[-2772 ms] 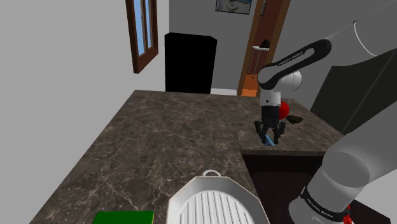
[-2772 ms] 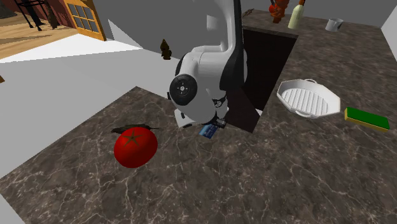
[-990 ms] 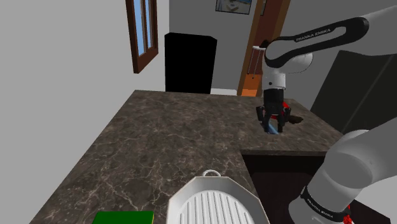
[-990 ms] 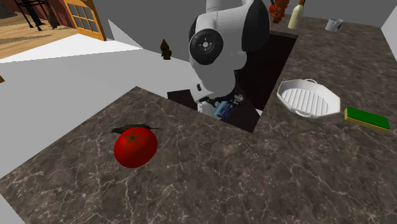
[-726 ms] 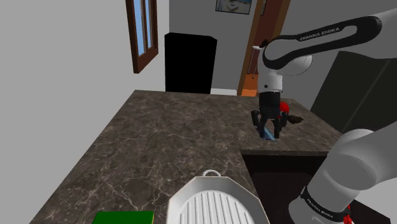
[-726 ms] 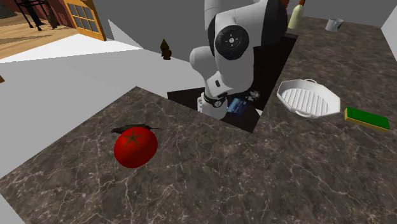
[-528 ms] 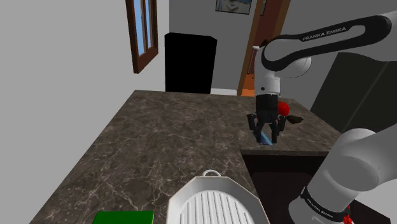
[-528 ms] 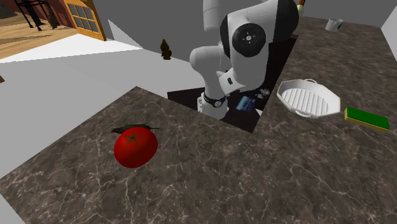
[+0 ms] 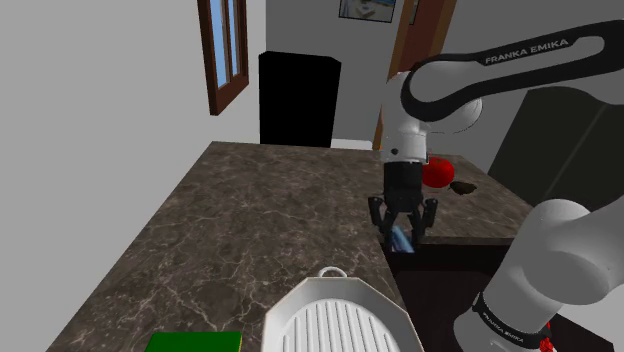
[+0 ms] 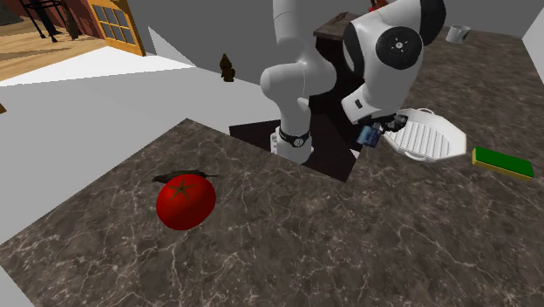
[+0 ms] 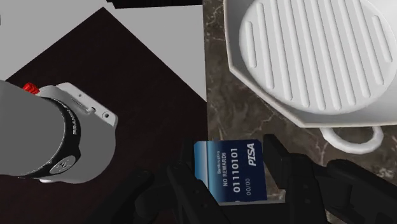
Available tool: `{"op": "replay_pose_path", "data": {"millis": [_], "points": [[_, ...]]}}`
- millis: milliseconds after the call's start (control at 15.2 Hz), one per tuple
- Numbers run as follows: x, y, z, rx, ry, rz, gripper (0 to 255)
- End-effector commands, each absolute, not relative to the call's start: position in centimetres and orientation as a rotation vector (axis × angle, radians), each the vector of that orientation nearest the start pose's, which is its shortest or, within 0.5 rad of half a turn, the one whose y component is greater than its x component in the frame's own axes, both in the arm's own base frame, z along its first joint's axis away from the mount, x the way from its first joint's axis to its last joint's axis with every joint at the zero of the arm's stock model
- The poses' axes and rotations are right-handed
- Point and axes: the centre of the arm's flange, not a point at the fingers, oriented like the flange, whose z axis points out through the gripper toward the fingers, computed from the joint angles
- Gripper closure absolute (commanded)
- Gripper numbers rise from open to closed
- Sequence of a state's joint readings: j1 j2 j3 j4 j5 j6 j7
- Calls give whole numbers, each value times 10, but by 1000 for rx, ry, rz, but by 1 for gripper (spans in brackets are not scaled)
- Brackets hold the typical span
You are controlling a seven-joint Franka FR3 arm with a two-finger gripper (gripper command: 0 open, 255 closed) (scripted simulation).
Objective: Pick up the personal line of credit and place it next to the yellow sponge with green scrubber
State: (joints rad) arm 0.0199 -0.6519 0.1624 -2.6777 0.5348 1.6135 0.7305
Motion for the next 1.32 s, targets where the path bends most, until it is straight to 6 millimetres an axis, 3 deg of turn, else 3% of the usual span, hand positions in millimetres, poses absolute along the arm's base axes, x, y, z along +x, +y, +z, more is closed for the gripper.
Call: {"op": "replay_pose_path", "data": {"millis": [0, 1254], "points": [[285, 132, 412, -2630, 1021, 788, 255], [264, 382, 413, -2630, 1021, 788, 255]]}}
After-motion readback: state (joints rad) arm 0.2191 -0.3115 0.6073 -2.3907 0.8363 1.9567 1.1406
